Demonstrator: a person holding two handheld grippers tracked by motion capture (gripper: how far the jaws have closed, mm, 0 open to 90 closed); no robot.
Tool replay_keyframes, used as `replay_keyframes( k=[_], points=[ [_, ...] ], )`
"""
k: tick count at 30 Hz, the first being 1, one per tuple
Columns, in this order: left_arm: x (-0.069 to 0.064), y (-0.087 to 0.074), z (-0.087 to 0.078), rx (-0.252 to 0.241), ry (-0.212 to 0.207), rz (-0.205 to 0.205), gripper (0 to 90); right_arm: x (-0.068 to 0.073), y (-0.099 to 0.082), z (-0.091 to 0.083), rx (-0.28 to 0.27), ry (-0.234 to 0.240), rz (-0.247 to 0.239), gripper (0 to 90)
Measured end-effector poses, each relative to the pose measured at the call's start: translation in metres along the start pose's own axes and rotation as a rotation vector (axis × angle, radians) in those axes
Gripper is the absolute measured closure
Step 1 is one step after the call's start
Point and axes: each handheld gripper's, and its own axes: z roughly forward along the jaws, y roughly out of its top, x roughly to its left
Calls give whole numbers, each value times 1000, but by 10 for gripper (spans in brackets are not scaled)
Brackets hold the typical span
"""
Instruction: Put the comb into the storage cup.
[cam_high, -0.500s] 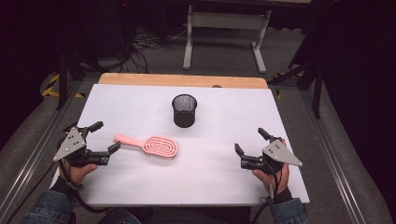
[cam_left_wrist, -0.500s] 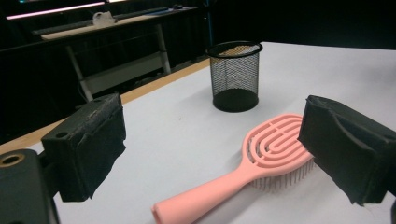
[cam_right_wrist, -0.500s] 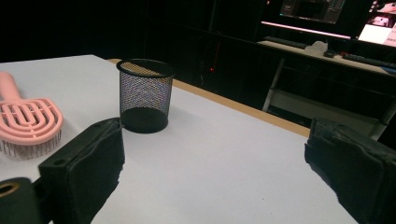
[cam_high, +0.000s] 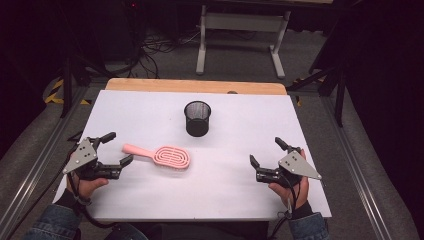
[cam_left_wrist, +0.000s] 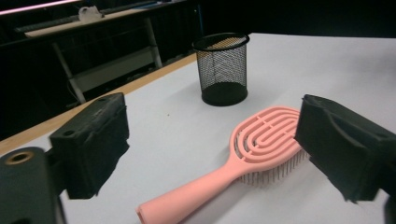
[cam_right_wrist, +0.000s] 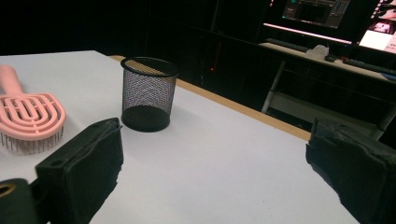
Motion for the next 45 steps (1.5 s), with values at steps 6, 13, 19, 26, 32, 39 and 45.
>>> replay_keyframes(
  k=[6, 13, 19, 26, 32, 39, 45],
  points=[
    [3, 6, 8, 89, 50, 8, 331, 1, -2, 5, 20, 14, 1, 46],
    [15, 9, 22, 197, 55, 5, 685, 3, -6, 10, 54, 26, -13, 48],
    [23, 5, 39, 261, 42, 12, 896, 4, -10, 14, 77, 37, -14, 50],
    [28, 2, 65, 371, 42, -7, 900, 5, -11, 16, 91, 37, -17, 50],
    [28, -3, 74, 460, 43, -12, 900, 5, -12, 17, 104, 41, -21, 50],
    [29, -7, 77, 502, 37, -22, 899, 7, -13, 18, 112, 46, -31, 50],
    [29, -10, 79, 525, 24, -26, 898, 7, -14, 19, 120, 57, -34, 51]
  ],
)
